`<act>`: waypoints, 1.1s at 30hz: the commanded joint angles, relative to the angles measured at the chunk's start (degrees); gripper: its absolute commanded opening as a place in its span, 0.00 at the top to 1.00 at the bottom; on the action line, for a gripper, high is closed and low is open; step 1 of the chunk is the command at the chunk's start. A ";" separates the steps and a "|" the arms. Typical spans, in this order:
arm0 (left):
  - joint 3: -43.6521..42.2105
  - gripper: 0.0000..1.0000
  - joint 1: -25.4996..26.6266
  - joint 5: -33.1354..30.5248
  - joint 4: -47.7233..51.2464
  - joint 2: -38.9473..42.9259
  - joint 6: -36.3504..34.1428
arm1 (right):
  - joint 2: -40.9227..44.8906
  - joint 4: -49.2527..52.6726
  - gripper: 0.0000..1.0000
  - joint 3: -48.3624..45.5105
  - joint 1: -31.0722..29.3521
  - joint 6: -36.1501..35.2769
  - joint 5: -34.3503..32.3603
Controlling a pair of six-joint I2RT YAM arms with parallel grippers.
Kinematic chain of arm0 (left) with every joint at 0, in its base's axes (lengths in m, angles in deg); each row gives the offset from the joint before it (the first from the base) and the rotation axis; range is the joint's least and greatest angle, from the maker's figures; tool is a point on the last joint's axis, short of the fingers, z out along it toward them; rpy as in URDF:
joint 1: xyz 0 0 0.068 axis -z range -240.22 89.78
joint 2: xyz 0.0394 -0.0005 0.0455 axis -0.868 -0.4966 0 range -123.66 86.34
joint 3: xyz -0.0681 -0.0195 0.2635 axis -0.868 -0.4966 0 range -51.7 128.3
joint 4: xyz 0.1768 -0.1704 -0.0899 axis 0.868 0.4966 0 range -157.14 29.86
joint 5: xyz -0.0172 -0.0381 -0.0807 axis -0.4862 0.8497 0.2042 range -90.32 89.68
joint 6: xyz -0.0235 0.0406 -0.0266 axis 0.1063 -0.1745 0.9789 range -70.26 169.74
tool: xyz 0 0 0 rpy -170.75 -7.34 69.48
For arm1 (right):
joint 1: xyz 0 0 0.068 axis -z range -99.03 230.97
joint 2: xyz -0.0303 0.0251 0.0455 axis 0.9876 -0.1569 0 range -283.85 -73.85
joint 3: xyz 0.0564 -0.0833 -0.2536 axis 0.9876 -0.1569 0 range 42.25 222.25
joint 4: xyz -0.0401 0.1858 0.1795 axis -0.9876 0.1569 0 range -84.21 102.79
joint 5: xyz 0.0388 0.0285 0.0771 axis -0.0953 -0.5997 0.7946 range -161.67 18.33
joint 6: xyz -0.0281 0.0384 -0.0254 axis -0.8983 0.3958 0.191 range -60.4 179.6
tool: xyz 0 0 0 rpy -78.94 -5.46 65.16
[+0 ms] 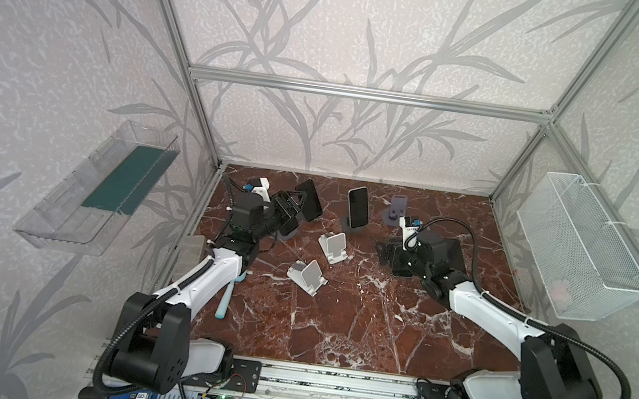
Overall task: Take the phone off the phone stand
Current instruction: 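Move the right gripper to the empty white stand and grasp it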
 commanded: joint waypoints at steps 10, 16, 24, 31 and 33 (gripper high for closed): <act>1.41 0.16 -0.14 1.06 -1.49 0.53 2.29 | -12.06 -5.60 0.03 10.39 -15.07 -4.73 -16.59; 1.45 0.16 -0.20 1.62 -2.06 0.06 2.52 | -20.43 -3.33 0.01 17.73 -17.29 -3.29 -15.50; 1.56 0.17 -0.22 2.15 -2.36 -0.16 2.56 | -29.17 0.30 0.02 24.10 -17.89 -1.98 -14.93; 1.49 0.18 -0.29 2.88 -3.47 -0.38 3.34 | -32.77 0.31 0.12 24.58 -17.85 -1.91 -14.59; 1.48 0.18 -0.31 2.99 -3.61 -0.36 3.47 | -32.81 -1.18 0.18 24.09 -17.84 -3.09 -13.85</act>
